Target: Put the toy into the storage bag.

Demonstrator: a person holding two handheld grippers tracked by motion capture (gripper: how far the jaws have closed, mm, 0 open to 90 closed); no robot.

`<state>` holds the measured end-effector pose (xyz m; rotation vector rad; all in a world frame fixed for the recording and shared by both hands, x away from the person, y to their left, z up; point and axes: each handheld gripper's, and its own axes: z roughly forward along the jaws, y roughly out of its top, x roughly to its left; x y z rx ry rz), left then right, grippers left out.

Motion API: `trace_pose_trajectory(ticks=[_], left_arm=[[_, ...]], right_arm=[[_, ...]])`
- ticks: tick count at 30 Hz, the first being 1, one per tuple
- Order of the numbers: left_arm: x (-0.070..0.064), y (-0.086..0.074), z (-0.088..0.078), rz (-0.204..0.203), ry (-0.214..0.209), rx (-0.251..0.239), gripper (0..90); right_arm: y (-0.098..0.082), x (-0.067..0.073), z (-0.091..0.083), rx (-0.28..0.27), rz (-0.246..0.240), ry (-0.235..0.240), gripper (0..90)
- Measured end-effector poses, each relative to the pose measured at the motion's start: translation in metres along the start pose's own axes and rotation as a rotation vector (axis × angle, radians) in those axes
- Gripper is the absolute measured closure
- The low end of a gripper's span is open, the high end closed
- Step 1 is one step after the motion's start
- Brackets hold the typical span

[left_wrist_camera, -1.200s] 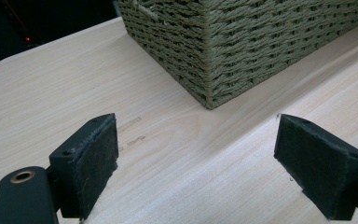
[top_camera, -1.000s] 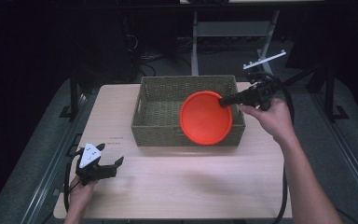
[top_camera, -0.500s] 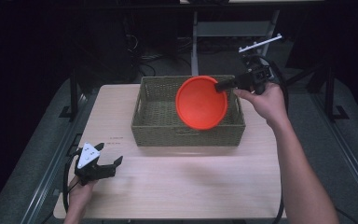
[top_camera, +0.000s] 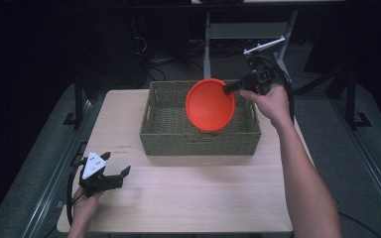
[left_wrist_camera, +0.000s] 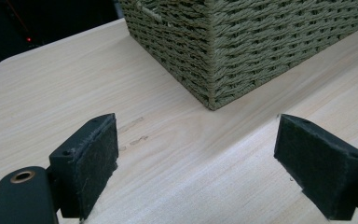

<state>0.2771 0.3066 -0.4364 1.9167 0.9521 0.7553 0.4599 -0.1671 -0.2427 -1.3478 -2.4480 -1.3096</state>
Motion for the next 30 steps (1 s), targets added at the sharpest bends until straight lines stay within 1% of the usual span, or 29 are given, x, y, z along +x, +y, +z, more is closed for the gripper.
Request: trace_pose_trajectory(ticks=[1,2,3,4,5,6,7,9,11,14,15,17,18,19,20,21,23,25,26,27,28,30], left_arm=[[0.001,0.000,0.000,-0.007,0.003,0.003,13.0],[0.001,0.000,0.000,-0.007,0.003,0.003,13.0],[0.001,0.000,0.000,-0.010,0.003,0.003,13.0],[0.001,0.000,0.000,-0.010,0.003,0.003,13.0],[0.002,0.000,0.000,-0.009,0.006,0.004,13.0],[0.002,0.000,0.000,-0.009,0.006,0.004,13.0],[0.002,0.000,0.000,-0.021,0.009,-0.001,13.0],[0.002,0.000,-0.001,-0.030,0.002,-0.004,13.0],[0.001,0.001,-0.001,-0.022,0.008,-0.006,13.0],[0.000,0.001,0.000,-0.025,0.002,-0.005,13.0],[0.000,0.001,0.000,-0.016,0.003,0.000,13.0],[-0.001,0.001,0.000,-0.012,0.005,0.001,13.0],[-0.001,0.001,0.001,-0.008,0.009,0.007,13.0],[-0.001,0.002,0.001,-0.017,0.004,0.008,13.0],[-0.001,0.002,0.001,-0.017,0.004,0.008,13.0],[0.000,0.002,0.001,-0.021,0.004,0.007,13.0],[0.000,0.001,0.001,-0.021,0.006,0.008,13.0],[0.000,0.001,0.002,-0.020,0.010,0.015,13.0],[0.000,0.001,0.002,-0.020,0.010,0.015,13.0],[0.001,0.002,0.002,-0.027,0.007,0.009,13.0],[0.001,0.002,0.002,-0.027,0.007,0.009,13.0],[0.001,0.001,0.003,-0.024,0.006,0.009,13.0]], right_arm=[[0.001,-0.005,0.002,-0.006,0.011,-0.011,81.7],[0.001,-0.005,0.002,-0.006,0.011,-0.011,81.7],[0.002,-0.009,0.002,-0.031,0.034,-0.017,81.7],[0.002,-0.009,0.002,-0.031,0.034,-0.017,81.7],[0.002,-0.011,0.002,-0.046,0.038,-0.020,81.7],[0.002,-0.011,0.002,-0.046,0.038,-0.020,81.7],[0.002,-0.013,0.003,-0.053,0.045,-0.010,81.7],[0.002,-0.015,0.005,-0.047,0.048,-0.016,81.7],[0.002,-0.016,0.008,-0.052,0.054,-0.030,81.7],[0.001,-0.018,0.010,-0.051,0.064,-0.029,81.7],[0.002,-0.019,0.012,-0.055,0.070,-0.036,81.6],[0.001,-0.020,0.014,-0.075,0.079,-0.042,81.6],[0.001,-0.020,0.014,-0.075,0.079,-0.042,81.6],[-0.001,-0.023,0.014,-0.101,0.098,-0.044,81.6],[-0.001,-0.023,0.014,-0.101,0.098,-0.044,81.6],[-0.003,-0.026,0.016,-0.112,0.110,-0.044,81.6],[-0.003,-0.027,0.016,-0.110,0.114,-0.044,81.6],[-0.004,-0.030,0.020,-0.103,0.111,-0.062,81.6],[-0.004,-0.030,0.020,-0.103,0.111,-0.062,81.6],[-0.004,-0.030,0.023,-0.083,0.097,-0.071,81.6],[-0.004,-0.030,0.023,-0.083,0.097,-0.071,81.6],[-0.004,-0.032,0.031,-0.066,0.091,-0.078,81.6]])
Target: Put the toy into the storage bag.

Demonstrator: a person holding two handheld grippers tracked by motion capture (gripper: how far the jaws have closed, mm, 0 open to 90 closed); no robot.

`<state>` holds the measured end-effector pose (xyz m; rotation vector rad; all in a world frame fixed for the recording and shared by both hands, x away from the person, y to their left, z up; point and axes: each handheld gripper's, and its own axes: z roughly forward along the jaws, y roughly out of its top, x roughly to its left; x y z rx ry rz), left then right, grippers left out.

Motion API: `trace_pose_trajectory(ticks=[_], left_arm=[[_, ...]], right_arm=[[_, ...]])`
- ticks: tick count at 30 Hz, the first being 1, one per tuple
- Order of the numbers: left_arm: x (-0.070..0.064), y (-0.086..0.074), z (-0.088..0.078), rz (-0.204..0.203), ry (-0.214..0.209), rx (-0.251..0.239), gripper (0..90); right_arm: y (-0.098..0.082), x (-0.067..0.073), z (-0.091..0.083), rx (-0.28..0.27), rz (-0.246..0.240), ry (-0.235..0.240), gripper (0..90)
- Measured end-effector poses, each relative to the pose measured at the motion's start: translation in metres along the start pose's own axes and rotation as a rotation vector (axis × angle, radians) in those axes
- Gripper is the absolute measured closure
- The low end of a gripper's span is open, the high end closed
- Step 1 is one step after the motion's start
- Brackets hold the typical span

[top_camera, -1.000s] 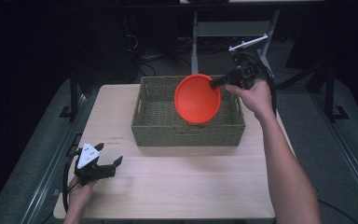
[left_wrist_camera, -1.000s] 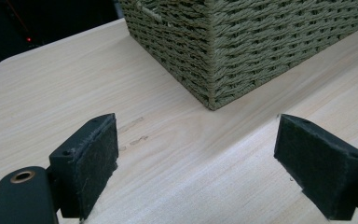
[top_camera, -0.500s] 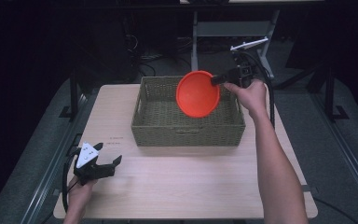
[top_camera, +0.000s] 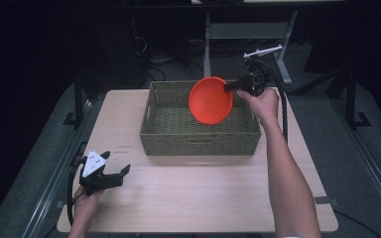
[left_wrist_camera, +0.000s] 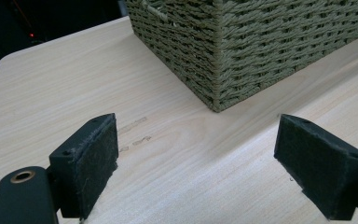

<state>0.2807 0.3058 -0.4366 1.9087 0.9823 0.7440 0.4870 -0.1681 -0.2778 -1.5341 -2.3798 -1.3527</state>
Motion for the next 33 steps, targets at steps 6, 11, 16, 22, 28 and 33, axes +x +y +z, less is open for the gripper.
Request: trace_pose_trajectory(ticks=[6,11,16,22,28,33], left_arm=[[0.001,0.000,0.001,-0.021,0.002,-0.019,13.0],[0.002,-0.001,0.000,-0.008,0.004,-0.010,13.0],[0.005,-0.003,0.001,-0.023,0.013,-0.005,13.0],[0.003,-0.002,0.001,-0.018,0.006,-0.001,13.0],[0.003,-0.002,0.000,-0.017,0.003,-0.001,13.0],[0.002,-0.002,0.000,-0.017,0.004,-0.005,13.0]], right_arm=[[0.001,-0.003,0.016,0.030,0.002,-0.019,81.6],[0.001,-0.008,0.029,0.047,0.007,-0.020,81.6],[-0.002,-0.009,0.043,0.076,0.020,-0.039,81.6],[-0.003,-0.008,0.053,0.109,0.024,-0.062,81.5],[-0.006,-0.012,0.056,0.117,0.030,-0.067,81.5],[-0.011,-0.015,0.064,0.160,0.033,-0.092,81.5]])
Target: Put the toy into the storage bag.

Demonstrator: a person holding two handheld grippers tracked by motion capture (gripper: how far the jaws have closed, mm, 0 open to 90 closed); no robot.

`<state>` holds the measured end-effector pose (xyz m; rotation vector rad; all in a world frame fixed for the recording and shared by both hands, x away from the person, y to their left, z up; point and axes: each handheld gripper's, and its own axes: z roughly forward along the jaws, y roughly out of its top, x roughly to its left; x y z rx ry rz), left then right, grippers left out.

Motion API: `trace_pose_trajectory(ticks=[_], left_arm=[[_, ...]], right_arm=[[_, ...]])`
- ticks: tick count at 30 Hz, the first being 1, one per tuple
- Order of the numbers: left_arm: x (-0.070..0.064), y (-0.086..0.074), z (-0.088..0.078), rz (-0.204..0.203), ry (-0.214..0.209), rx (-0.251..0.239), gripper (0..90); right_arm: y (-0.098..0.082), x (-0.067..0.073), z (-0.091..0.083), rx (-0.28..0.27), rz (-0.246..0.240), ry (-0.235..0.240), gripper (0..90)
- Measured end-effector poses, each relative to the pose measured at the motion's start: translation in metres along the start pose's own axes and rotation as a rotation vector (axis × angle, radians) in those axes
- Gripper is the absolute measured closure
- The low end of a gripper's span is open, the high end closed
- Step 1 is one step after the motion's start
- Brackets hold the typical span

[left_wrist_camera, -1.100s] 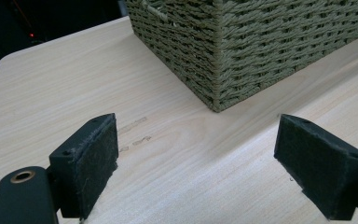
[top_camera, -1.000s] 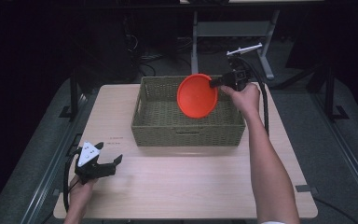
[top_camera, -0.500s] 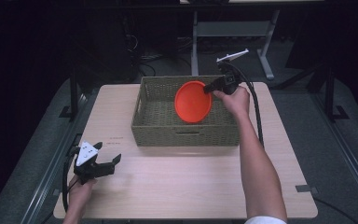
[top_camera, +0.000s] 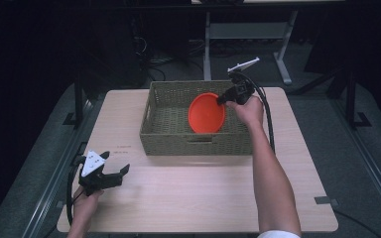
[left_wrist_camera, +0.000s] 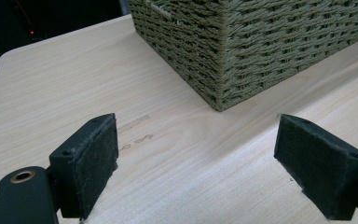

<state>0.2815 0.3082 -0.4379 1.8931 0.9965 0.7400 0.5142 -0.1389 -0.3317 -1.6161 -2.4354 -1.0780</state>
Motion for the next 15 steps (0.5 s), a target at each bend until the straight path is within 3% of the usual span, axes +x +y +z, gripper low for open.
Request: trace_pose_trajectory(ticks=[6,7,10,15], left_arm=[[0.001,0.000,-0.001,-0.002,-0.002,0.011,13.0],[0.001,-0.001,-0.001,-0.009,-0.016,0.008,13.0],[0.001,-0.001,-0.002,-0.001,-0.006,0.009,13.0],[0.002,-0.001,-0.001,-0.007,-0.009,0.009,13.0]], right_arm=[[-0.001,0.000,0.007,0.010,0.001,0.005,81.5],[-0.002,0.002,0.012,0.034,-0.004,-0.010,81.4],[-0.001,0.006,0.018,0.061,-0.022,-0.036,81.4],[-0.001,0.007,0.022,0.078,-0.027,-0.037,81.3]])
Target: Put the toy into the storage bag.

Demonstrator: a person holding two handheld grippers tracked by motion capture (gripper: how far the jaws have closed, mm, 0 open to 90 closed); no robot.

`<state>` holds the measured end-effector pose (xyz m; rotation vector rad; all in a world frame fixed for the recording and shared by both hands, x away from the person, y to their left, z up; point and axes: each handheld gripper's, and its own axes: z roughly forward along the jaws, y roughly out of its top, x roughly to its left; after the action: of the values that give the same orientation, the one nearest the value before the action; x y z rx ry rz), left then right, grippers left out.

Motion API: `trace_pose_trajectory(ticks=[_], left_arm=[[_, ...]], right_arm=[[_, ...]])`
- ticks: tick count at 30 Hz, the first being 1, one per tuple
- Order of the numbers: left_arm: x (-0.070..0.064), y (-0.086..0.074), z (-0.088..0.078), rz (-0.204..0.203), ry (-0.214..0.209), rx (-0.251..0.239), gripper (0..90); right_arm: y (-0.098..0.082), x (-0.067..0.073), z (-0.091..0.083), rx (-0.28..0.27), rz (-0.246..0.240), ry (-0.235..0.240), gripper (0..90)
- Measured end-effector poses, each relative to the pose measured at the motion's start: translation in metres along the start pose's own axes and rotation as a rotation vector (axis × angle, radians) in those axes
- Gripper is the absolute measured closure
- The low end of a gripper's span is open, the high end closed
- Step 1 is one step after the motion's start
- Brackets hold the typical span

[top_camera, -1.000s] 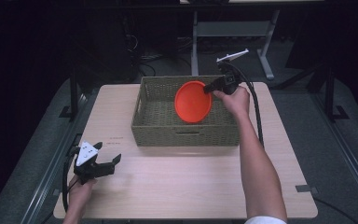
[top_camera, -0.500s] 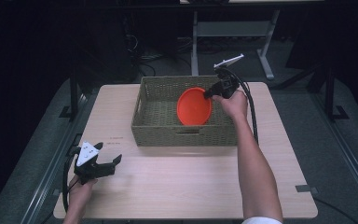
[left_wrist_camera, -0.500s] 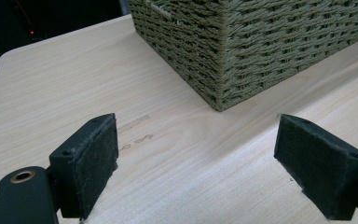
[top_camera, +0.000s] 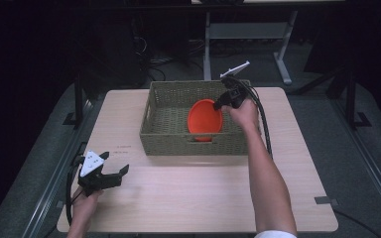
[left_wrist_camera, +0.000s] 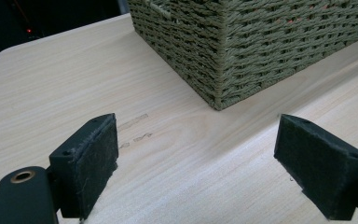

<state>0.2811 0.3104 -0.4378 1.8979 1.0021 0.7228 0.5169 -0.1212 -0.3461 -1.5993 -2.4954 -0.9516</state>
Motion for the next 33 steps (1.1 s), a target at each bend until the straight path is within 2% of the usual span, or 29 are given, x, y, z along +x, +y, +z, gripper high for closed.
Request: trace_pose_trajectory(ticks=[6,9,18,26,33], left_arm=[[0.000,0.000,0.000,0.003,0.002,0.000,13.0],[0.000,0.000,0.000,0.000,0.005,0.001,13.0],[-0.001,0.000,0.001,0.008,0.012,0.003,13.0],[-0.001,0.001,0.001,0.008,0.013,0.003,13.0],[-0.001,0.001,0.001,0.012,0.012,0.003,13.0]], right_arm=[[0.000,-0.001,0.004,0.021,-0.005,-0.016,81.1],[-0.001,0.000,0.008,0.047,-0.020,-0.057,80.6],[-0.002,-0.005,0.007,0.047,0.014,-0.033,78.5],[-0.009,-0.017,0.005,0.038,0.063,-0.017,74.2],[-0.010,-0.017,0.004,0.053,0.061,-0.024,70.0]])
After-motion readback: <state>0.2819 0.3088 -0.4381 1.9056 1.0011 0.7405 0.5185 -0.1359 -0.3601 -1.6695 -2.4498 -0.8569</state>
